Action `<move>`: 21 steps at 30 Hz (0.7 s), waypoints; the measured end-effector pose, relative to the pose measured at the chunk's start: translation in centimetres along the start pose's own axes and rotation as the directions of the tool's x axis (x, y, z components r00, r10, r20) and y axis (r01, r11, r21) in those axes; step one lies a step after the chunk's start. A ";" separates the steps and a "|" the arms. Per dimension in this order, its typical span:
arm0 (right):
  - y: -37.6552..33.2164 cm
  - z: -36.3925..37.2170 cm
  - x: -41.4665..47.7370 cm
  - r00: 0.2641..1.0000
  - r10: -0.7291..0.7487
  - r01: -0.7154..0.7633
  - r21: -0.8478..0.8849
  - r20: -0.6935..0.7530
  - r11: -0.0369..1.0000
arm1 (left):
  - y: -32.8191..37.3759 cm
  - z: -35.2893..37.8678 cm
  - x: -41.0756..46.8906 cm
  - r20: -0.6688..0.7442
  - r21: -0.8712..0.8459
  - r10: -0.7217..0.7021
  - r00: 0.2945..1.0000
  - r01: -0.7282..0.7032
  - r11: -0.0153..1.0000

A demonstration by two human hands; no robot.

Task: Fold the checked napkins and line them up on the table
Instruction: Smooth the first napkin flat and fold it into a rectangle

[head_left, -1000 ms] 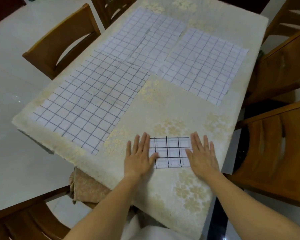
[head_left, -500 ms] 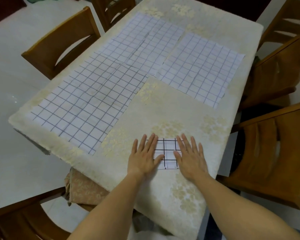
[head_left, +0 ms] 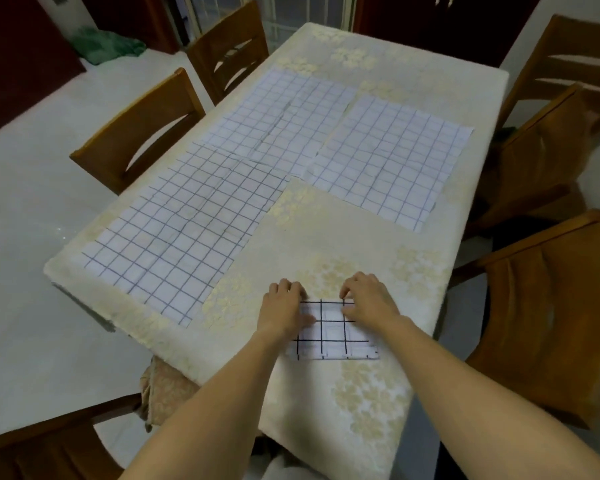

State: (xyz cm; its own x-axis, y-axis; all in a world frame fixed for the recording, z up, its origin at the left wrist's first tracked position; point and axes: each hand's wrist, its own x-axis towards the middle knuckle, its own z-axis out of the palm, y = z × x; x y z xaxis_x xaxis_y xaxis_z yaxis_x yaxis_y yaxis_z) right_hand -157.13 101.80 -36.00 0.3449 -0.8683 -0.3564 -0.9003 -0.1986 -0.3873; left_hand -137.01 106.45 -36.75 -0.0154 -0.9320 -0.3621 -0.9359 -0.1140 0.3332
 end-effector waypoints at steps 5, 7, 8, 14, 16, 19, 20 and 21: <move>0.8 -0.3 0.3 0.992 -0.056 0.061 -0.048 0.114 0.997 | 0.2 1.1 -1.8 -0.010 -0.023 -0.125 0.992 0.125 0.992; 1.3 -0.2 -0.3 0.992 -0.091 0.083 0.087 0.089 0.993 | 0.3 0.9 -3.4 -0.033 -0.118 -0.182 0.983 0.177 0.977; 1.5 -0.2 -0.9 0.993 -0.101 0.086 0.213 0.062 0.973 | 0.3 0.7 -4.4 -0.064 -0.249 -0.220 0.973 0.198 0.948; -1.2 -1.8 -6.7 0.994 0.078 0.019 0.846 -0.071 0.533 | 2.7 -4.3 -12.6 -0.220 -0.846 -0.414 0.883 0.038 0.532; -2.9 -2.3 -8.3 0.995 0.082 0.009 0.903 -0.049 0.430 | 3.1 -5.6 -14.9 -0.282 -0.885 -0.455 0.845 -0.045 0.464; -6.2 -2.8 -10.3 1.000 0.009 0.016 0.926 -0.021 0.378 | 2.2 -7.2 -18.0 -0.298 -0.924 -0.521 0.800 -0.105 0.367; -7.6 -2.8 -10.9 1.000 -0.010 0.031 0.922 -0.030 0.385 | 1.8 -7.7 -19.2 -0.321 -0.921 -0.538 0.780 -0.125 0.368; -9.0 -2.8 -11.4 0.998 -0.023 0.059 0.911 -0.055 0.409 | 1.2 -8.1 -20.5 -0.356 -0.911 -0.555 0.752 -0.146 0.386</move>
State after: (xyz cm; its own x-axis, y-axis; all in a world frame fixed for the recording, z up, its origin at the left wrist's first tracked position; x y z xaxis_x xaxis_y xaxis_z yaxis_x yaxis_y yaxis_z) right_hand -153.68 112.26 -26.05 0.3509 -0.8869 -0.3004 -0.1057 0.2812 -0.9538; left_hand -134.97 122.69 -21.88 0.6325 -0.7604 -0.1476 -0.0382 -0.2210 0.9745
